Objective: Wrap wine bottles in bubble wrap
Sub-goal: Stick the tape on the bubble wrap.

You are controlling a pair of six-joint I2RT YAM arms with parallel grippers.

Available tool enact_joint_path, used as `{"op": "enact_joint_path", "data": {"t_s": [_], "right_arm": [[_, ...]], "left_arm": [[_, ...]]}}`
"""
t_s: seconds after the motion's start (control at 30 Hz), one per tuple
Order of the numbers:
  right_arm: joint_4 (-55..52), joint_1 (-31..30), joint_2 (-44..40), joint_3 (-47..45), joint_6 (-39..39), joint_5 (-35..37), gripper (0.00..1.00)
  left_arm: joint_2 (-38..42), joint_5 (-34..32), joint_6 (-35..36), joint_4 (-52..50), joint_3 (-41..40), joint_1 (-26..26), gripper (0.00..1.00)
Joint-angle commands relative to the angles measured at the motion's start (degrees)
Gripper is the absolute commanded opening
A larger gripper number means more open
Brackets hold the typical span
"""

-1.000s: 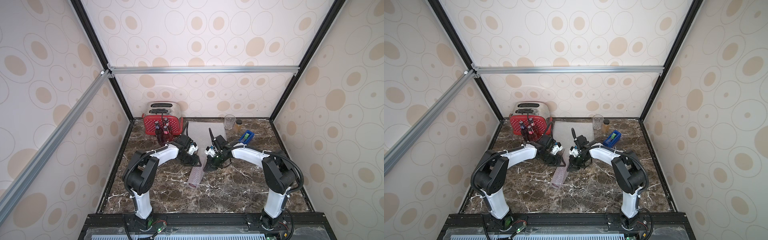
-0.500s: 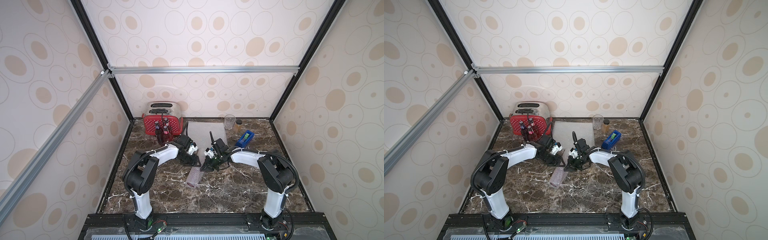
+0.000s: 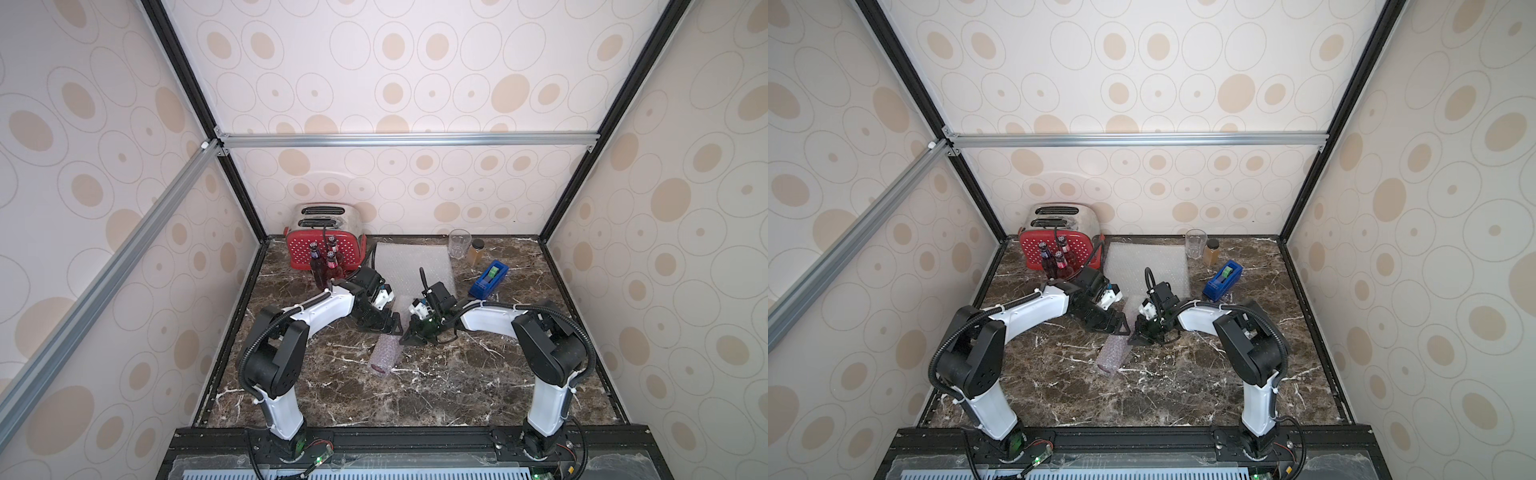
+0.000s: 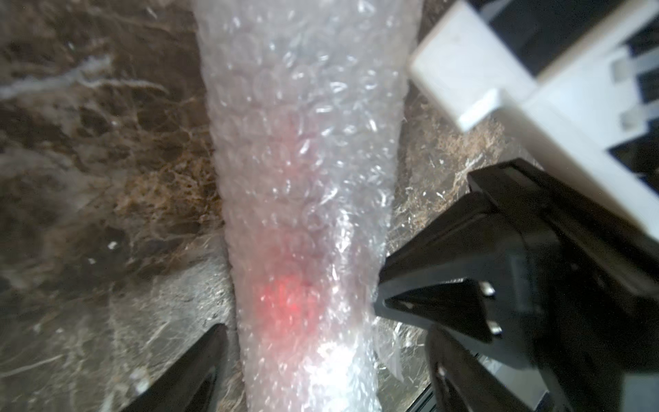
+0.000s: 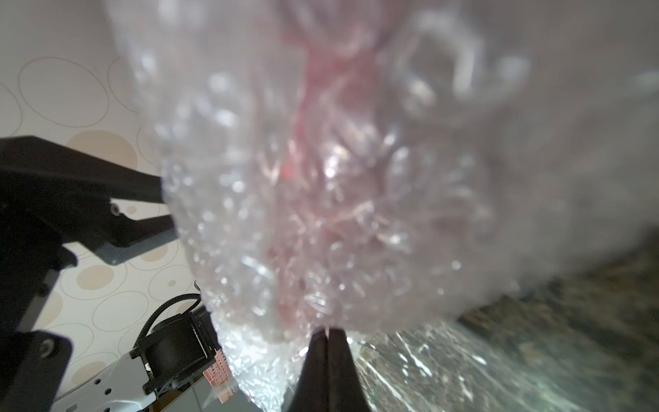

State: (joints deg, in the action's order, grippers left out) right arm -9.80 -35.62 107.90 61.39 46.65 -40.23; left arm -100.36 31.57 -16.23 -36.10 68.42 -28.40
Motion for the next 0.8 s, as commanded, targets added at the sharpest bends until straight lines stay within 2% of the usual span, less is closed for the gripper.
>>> {"op": "enact_joint_path", "data": {"t_s": [0.0, 0.13, 0.33, 0.4, 0.5, 0.57, 0.77], "right_arm": [[-0.13, -0.46, 0.74, 0.59, -0.06, 1.37, 0.0], [0.43, -0.47, 0.88, 0.19, 0.17, 1.37, 0.0], [0.76, -0.64, 0.31, 0.14, 0.11, 1.14, 0.0], [0.5, -0.72, -0.3, -0.2, -0.05, 1.44, 0.0], [0.49, -0.69, -1.35, -1.21, -0.33, 1.37, 0.0], [0.83, -0.84, -2.02, -2.25, -0.31, 1.32, 0.0], [2.91, -1.45, -0.09, -3.55, 0.43, 2.19, 0.0]], "left_arm": [[1.44, -1.33, 4.11, -3.73, 0.98, -0.27, 0.94], [1.4, -0.45, 6.14, -3.45, -0.04, -0.59, 0.95], [-0.69, -4.56, 8.61, -4.99, 1.19, -2.26, 0.92], [-1.37, -6.47, 8.09, -5.12, 1.61, -2.34, 0.84], [-2.09, -9.58, 7.08, -4.96, 1.71, -2.27, 0.63], [-2.27, -9.56, 6.9, -4.62, 1.46, -2.27, 0.54], [-2.43, -8.83, 6.87, -3.83, 0.45, -2.28, 0.42]]}}
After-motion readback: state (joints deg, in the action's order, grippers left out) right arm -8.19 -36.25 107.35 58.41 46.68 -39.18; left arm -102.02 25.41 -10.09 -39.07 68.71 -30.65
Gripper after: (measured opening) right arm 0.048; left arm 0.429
